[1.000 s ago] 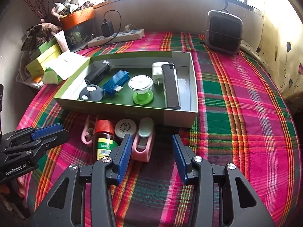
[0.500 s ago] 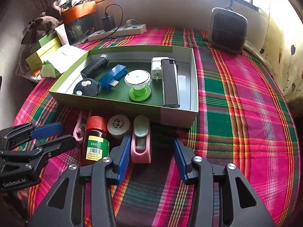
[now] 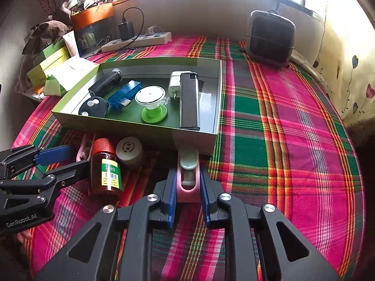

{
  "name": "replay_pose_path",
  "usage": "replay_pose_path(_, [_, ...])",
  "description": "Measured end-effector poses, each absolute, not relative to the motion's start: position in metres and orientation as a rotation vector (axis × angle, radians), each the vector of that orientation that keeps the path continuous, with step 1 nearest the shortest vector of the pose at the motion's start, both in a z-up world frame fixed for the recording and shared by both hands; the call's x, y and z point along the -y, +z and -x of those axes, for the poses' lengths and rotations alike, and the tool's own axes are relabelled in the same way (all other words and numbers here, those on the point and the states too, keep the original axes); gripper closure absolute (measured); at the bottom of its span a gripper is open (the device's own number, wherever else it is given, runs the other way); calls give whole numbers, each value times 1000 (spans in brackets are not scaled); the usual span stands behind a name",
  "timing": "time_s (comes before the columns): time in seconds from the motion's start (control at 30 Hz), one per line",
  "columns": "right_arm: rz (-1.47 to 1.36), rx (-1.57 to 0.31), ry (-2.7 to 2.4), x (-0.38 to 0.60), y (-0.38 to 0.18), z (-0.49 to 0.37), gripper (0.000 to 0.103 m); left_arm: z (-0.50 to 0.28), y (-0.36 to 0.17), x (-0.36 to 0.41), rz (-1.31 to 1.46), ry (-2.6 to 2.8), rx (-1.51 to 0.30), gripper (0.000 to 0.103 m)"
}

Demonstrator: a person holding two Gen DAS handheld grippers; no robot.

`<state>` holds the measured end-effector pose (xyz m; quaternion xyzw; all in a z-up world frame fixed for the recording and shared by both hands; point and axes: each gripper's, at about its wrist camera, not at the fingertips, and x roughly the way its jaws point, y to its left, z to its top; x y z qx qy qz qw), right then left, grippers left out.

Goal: Organize rigid objects
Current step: 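Grasp the pink-and-white clip with the right tool, then grasp the pink curved loop with the left tool while the right tool holds the clip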

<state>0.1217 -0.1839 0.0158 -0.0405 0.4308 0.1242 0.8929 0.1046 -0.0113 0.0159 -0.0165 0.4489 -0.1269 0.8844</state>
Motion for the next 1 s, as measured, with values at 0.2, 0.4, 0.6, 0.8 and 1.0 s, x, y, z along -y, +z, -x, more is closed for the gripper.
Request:
replay_pose_path(0.2, [90, -884, 265, 185, 16, -119, 85, -105, 16, 9, 36, -231, -932, 57])
replay_pose_path(0.4, [85, -883, 268, 186, 16, -118, 85, -103, 16, 0, 25, -183, -935, 57])
replay_pose_path(0.6, [85, -883, 268, 186, 16, -118, 85, -105, 15, -5, -1, -144, -931, 57])
replay_pose_path(0.8, [85, -883, 268, 186, 16, -118, 85, -111, 15, -8, -18, -147, -929, 57])
replay_pose_path(1.0, [86, -883, 268, 186, 16, -118, 85, -116, 14, -5, -47, -165, -922, 57])
